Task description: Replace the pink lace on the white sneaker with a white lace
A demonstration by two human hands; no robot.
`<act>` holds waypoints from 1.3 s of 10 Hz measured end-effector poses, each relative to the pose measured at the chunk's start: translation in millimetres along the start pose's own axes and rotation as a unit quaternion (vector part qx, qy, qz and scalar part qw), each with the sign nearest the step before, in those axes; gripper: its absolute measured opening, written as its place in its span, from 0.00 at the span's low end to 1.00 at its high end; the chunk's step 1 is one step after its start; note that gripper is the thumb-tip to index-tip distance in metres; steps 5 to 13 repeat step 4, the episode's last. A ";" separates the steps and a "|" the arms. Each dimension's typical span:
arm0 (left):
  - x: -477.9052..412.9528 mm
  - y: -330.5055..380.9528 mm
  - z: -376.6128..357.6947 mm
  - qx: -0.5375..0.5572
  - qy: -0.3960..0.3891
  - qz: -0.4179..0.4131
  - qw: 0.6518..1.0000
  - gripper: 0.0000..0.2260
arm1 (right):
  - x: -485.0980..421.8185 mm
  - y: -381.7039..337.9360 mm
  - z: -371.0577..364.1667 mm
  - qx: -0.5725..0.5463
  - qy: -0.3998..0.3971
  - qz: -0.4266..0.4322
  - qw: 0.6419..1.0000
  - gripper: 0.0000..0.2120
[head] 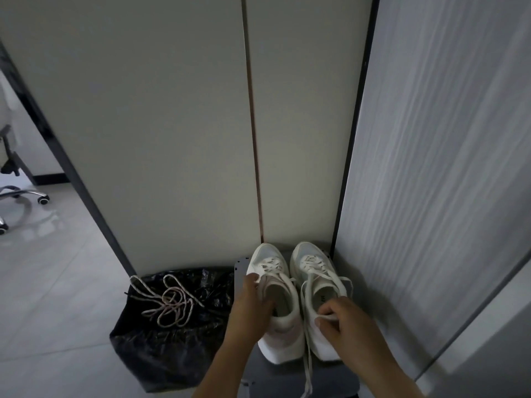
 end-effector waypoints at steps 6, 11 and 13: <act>51.8 -19.4 50.3 0.091 0.015 -0.026 0.995 0.13 | 5.7 -4.1 11.3 -0.022 -0.040 -0.080 0.996 0.08; 51.8 -19.4 50.3 0.091 0.015 -0.026 0.995 0.13 | 5.7 -4.1 11.3 -0.022 -0.040 -0.080 0.996 0.08; 51.8 -19.4 50.3 0.091 0.015 -0.026 0.995 0.13 | 5.7 -4.1 11.3 -0.022 -0.040 -0.080 0.996 0.08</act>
Point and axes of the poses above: each hand's wrist, its own x-axis away from the middle knuckle, its own z-axis out of the back of the hand, y = z × x, the point moved 1 cm from there along -x, towards the middle knuckle, and after that the axes turned 1 degree about x, right-handed, at the moved point
